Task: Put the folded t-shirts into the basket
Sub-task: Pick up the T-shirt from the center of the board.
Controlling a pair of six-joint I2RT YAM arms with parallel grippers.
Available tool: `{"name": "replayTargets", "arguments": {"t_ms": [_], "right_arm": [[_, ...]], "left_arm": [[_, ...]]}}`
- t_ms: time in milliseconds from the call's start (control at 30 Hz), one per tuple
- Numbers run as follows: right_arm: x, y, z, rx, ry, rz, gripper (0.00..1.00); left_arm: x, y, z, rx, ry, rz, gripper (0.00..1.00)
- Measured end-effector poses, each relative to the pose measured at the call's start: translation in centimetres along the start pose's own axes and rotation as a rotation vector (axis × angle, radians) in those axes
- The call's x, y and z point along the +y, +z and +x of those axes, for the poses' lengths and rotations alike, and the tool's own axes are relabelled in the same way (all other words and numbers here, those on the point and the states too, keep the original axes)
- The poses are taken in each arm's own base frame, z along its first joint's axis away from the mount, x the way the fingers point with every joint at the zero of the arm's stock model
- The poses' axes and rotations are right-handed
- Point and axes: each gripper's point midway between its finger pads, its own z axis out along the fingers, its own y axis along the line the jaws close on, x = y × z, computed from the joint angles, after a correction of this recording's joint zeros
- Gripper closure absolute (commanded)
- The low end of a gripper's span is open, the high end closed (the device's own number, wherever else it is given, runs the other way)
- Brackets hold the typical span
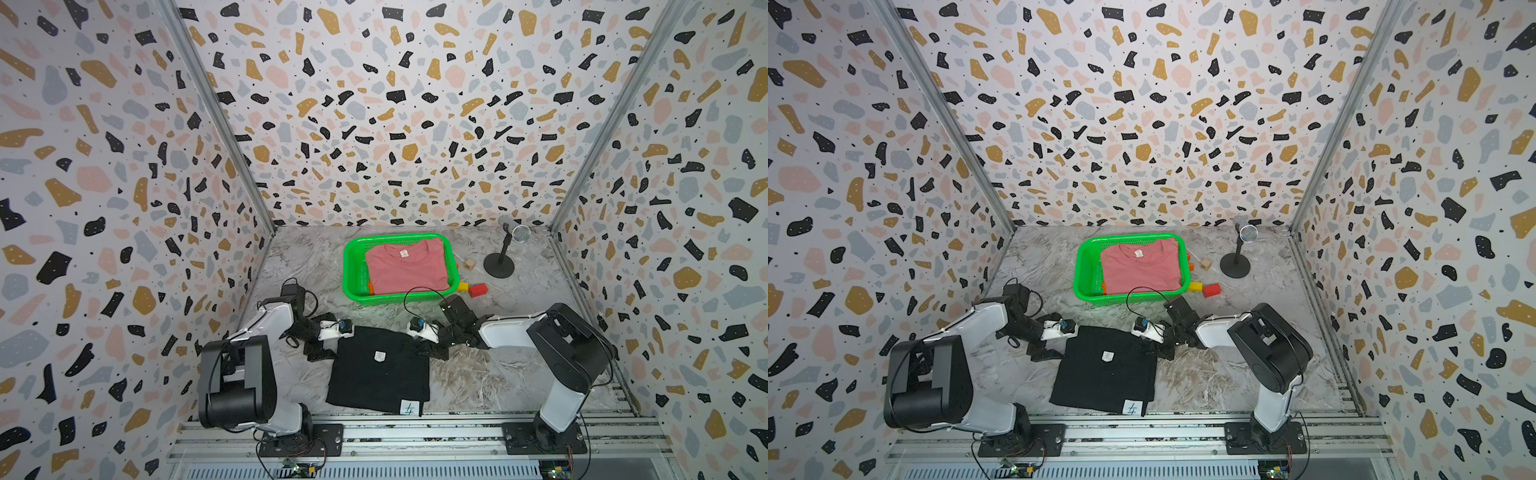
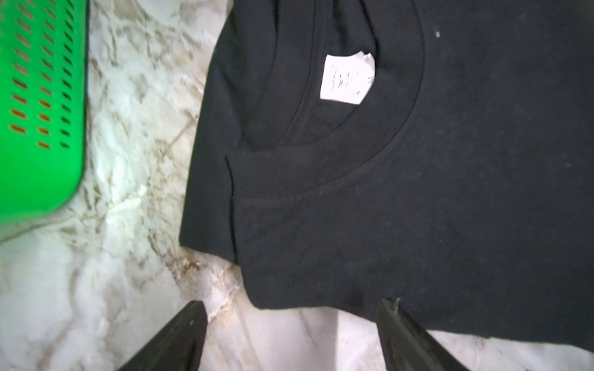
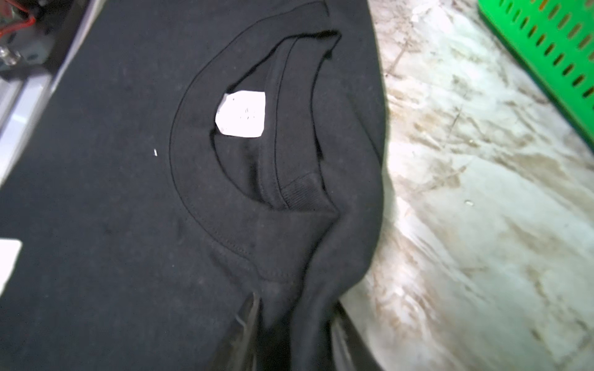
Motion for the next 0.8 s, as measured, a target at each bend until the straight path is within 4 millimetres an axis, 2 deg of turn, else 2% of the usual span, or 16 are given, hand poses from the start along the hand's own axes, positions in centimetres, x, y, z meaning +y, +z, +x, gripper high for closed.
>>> {"name": "replayTargets", "arguments": {"t_ms": [67,167,267,400,467,633,800], "right_arm": [[0.0,0.0,-0.1,-0.001,-0.009,-0.003,0.83],[0.0,-0.1,-0.2,0.001,-0.015,-0.002,0.82],[-0.1,-0.2,-0.2,0.007,-0.012,0.005,0.70],[-0.3,-0.4,-0.2,0.017,0.002,0.019,0.39],[-0.3,-0.4,-0.2,0.021,0.023,0.020,0.29],[-0.1,-0.6,-0.7,0.000,0.111,-0.008,0.26],[0.4,-0.9,-0.9,-0.001,0.180,-0.046,0.23]], "left_arm": [[-0.1,-0.1,-0.8,-0.016,0.047,0.016,0.14],[-0.6,0.3,-1.7,-0.024,0.125,0.054,0.13],[-1.0,1.2,-1.9,-0.010,0.177,0.093,0.13],[-1.2,2.2,-1.8,0.018,0.221,0.129,0.13],[-0.9,2.6,-1.9,0.025,0.236,0.137,0.13],[0.6,2.9,-2.3,0.040,0.270,0.123,0.13],[1.3,2.8,-2.5,0.049,0.281,0.109,0.13]]}}
